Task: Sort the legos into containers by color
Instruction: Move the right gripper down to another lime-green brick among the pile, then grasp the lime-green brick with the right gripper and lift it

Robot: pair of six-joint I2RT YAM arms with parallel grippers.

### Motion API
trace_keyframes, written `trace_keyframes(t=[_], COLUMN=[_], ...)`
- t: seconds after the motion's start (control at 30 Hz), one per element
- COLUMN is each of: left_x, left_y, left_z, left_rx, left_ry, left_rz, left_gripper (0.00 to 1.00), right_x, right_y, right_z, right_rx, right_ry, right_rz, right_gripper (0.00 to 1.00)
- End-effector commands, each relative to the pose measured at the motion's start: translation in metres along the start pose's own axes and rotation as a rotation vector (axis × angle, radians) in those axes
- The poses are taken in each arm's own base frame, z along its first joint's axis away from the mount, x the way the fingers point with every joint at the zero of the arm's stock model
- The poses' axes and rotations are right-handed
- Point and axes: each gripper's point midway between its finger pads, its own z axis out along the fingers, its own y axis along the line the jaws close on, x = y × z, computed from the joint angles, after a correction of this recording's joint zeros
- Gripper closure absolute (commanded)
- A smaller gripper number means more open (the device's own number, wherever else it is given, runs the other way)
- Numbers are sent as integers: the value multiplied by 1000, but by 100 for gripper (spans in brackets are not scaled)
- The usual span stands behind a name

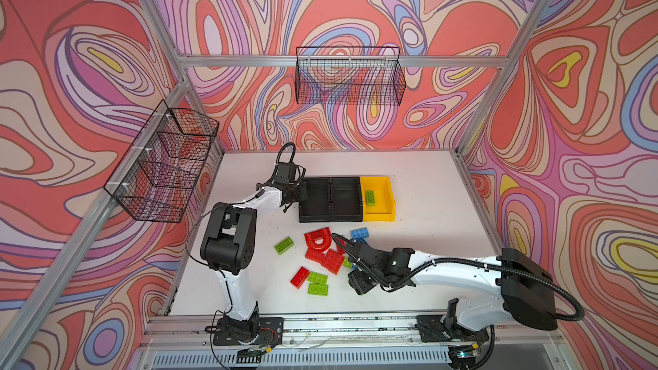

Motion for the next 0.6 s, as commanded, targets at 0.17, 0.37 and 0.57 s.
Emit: trace_keyframes(t=[0.17,0.37,0.57], left_x=[5,4,3], left_y=[1,1,1], left_z=[0,0,-2], left_rx=[-17,-16,-20], left_ry=[31,31,27], left_rz=[12,12,17], left_gripper=[92,92,92], right_x=[16,25,31], right_y=[-5,-10,-17], right_z=[18,31,32], right_rx=[39,59,94], right_ry=[39,60,69], right_rz=[14,15,11], right_gripper=[37,43,56])
